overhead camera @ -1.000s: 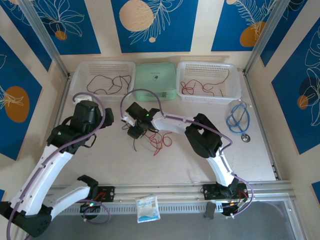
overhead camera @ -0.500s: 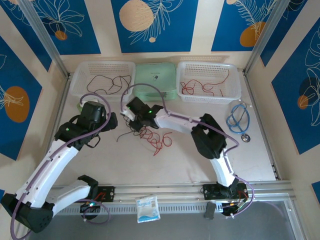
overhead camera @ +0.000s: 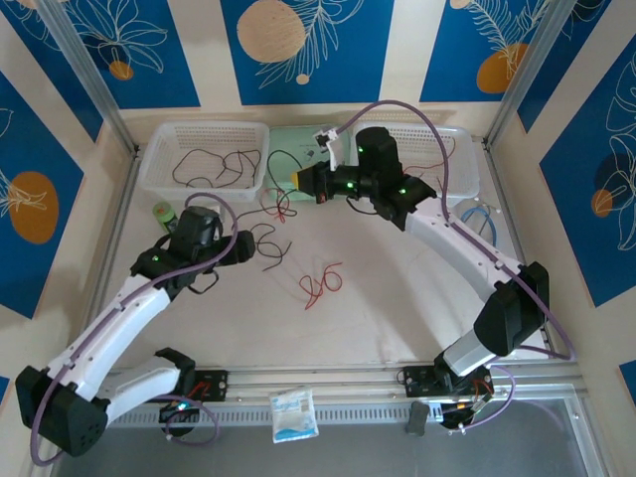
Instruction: Untangle the cables
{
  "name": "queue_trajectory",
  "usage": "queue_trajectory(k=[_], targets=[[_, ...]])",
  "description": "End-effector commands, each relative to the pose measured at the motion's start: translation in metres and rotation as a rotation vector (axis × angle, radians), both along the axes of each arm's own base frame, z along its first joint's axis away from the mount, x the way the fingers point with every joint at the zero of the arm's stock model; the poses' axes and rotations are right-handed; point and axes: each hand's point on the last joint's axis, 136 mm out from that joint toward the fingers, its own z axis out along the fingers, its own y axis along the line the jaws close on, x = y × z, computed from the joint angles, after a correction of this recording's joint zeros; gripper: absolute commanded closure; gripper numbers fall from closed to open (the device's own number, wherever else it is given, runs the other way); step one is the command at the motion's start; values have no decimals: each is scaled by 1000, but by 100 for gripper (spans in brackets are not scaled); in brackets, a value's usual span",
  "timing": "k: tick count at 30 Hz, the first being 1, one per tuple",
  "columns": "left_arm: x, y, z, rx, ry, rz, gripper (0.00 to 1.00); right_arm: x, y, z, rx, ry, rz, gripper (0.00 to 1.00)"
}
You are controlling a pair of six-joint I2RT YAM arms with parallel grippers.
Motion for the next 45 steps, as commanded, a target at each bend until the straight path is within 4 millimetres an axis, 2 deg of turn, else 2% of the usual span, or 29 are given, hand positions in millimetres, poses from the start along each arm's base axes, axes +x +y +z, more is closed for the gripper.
queue_trajectory(k=[1,4,10,13,17,30,33,35,41,45], targets=[[8,-46,22,-134,-122,-181,15,-22,6,15,93,100,104,100],[6,-66,28,-191,-193,-266,14,-20,4,13,83,138,71,100],[-11,-93,33,-303,-289,-415,11,-12,-5,-12,74,338,-63,100],[-21,-101,33,-320,-336,-480,8,-13,-8,-24,94,448,-109,100],[-27,-107,37,-339,-396,-538,4,-18,-8,-28,143,538,-124,100],[2,-137,59,-354,-497,-611,6,-26,-7,-14,217,588,-88,100],[0,-144,66,-386,-509,-636,12,-26,-8,-11,226,586,-89,100],[-1,-146,70,-397,-517,-645,20,-27,-9,-7,232,582,-90,100],[-2,-146,73,-387,-528,-634,69,-29,-9,-1,244,574,-86,100],[0,-142,76,-373,-547,-608,87,-31,-12,2,246,566,-92,100]])
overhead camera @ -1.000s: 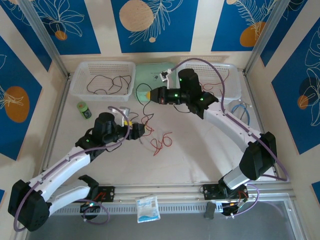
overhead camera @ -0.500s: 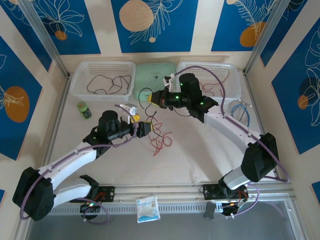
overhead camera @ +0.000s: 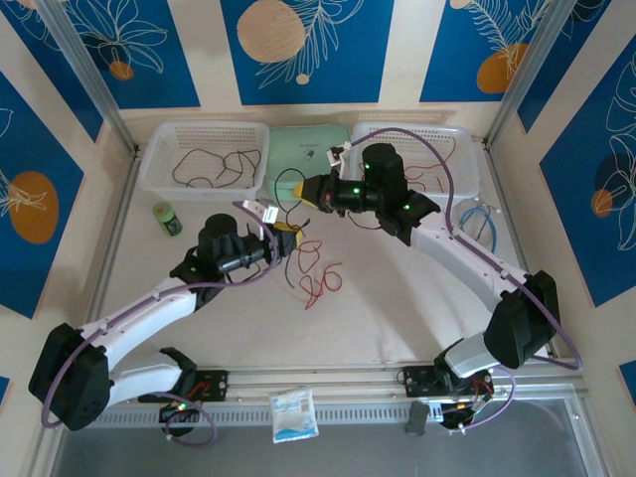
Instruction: Untangle the cables
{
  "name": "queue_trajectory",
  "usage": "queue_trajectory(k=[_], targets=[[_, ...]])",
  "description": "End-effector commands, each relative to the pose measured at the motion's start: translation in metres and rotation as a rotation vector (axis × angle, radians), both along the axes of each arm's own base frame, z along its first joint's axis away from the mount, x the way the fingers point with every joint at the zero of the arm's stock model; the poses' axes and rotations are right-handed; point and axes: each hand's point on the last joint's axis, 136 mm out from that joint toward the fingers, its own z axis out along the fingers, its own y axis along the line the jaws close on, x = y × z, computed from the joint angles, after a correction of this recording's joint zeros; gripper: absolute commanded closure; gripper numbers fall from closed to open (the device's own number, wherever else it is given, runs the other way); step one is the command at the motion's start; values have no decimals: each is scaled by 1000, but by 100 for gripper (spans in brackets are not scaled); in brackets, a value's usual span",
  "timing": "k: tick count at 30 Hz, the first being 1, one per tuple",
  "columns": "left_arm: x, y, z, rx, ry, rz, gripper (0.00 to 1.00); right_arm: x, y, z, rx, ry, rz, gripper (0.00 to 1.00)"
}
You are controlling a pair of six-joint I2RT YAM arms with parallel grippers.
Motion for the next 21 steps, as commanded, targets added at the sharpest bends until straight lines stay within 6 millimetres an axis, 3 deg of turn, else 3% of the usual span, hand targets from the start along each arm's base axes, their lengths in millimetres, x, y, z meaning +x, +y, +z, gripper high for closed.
queue_trajectory(k=[1,3,7,15,21], targets=[[1,0,29,-37,-78,14,91,-9,-6,15,25,-25,2,100],[1,2,28,-33,-78,26,100,-10,-9,17,20,-35,-11,100],[6,11,13,7,-39,93,100,-9,-23,26,-3,-73,-57,100],[13,46,-67,116,165,304,100,-10,-56,81,-24,-237,-149,100],[5,58,-110,142,275,356,100,-3,-60,117,-15,-342,-163,100]])
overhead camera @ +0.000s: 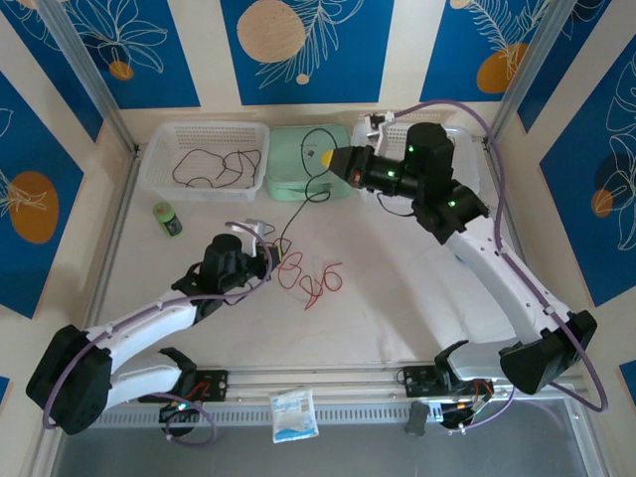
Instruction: Untangle the cables
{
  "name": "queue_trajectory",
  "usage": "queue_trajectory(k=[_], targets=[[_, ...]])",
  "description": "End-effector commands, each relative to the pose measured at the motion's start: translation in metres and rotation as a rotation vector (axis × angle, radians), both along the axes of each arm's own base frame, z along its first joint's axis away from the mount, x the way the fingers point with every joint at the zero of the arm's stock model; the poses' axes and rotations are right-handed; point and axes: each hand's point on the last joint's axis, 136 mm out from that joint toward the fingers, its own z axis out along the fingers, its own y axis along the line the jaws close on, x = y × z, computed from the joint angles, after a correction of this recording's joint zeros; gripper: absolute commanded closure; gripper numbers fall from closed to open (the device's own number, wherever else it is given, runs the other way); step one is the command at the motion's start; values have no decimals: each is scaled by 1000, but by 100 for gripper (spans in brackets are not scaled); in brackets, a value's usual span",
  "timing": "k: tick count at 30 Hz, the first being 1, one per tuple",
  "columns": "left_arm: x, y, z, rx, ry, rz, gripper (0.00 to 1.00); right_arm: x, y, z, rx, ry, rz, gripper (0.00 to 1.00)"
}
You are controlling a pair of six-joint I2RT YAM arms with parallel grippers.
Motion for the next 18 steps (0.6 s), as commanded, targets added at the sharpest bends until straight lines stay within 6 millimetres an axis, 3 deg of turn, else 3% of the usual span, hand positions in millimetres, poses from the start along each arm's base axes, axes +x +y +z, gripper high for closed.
queue_trajectory(k=[1,9,18], targets=[[-2,7,-15,-6,48,55,100,4,-3,20,-21,-78,-14,100],[-10,8,-18,-23,49,42,100,57,38,27,-35,-246,-5,100],[-23,14,-17,-36,39,26,100,131,126,-12,-129,-634,-161,100]])
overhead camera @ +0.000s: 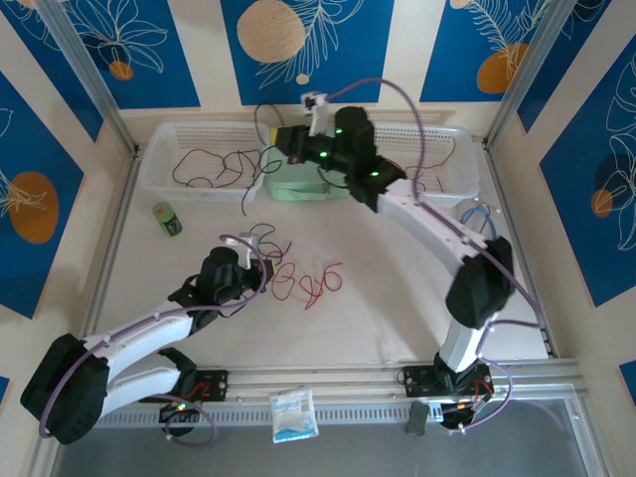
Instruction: Untangle the cables
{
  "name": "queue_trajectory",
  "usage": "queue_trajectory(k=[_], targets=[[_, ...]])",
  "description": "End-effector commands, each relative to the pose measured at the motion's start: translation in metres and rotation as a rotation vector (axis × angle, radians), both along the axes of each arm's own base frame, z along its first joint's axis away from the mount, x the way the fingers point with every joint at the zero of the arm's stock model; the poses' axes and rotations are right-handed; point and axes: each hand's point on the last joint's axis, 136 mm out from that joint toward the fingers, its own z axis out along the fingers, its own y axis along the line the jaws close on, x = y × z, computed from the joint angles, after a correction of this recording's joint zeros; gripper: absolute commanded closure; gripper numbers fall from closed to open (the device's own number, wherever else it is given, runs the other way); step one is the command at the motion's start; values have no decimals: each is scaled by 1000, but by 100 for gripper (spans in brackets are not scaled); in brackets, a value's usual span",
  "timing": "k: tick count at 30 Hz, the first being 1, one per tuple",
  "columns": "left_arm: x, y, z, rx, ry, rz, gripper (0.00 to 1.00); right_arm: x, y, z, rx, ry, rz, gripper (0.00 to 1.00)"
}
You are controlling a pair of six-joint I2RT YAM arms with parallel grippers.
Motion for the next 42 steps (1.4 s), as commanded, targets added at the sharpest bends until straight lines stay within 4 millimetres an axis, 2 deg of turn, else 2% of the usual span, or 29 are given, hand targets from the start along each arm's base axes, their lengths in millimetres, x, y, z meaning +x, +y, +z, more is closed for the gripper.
queue_trajectory(k=[1,5,8,18,21,26,28,31,33,36,38,40,42], targets=[[-6,0,6,-24,-16,-7,100,25,23,30,41,-273,-86,100],[-9,5,7,-24,-19,4,100,44,60,13,35,-344,-97,100],[-12,7,8,-23,-17,10,100,55,81,4,27,-426,-139,100],[-18,15,7,-21,-8,30,100,117,115,-36,-39,-516,-306,100],[-19,16,6,-23,-5,34,100,135,117,-59,-73,-521,-347,100],[-19,16,5,-35,0,42,100,163,104,-112,-122,-403,-377,100],[-19,16,6,-38,-1,41,100,167,103,-130,-148,-359,-358,100],[-18,15,6,-40,-1,42,100,165,108,-145,-186,-333,-319,99],[-18,15,8,-43,-3,41,100,163,109,-147,-197,-323,-310,88],[-18,14,11,-55,-5,41,100,161,110,-143,-199,-310,-310,53],[-19,14,14,-62,-11,40,100,159,109,-136,-202,-313,-309,34],[-19,15,18,-65,-17,42,100,156,109,-129,-204,-311,-303,26],[-19,16,22,-63,-26,41,100,154,107,-122,-206,-308,-301,23]])
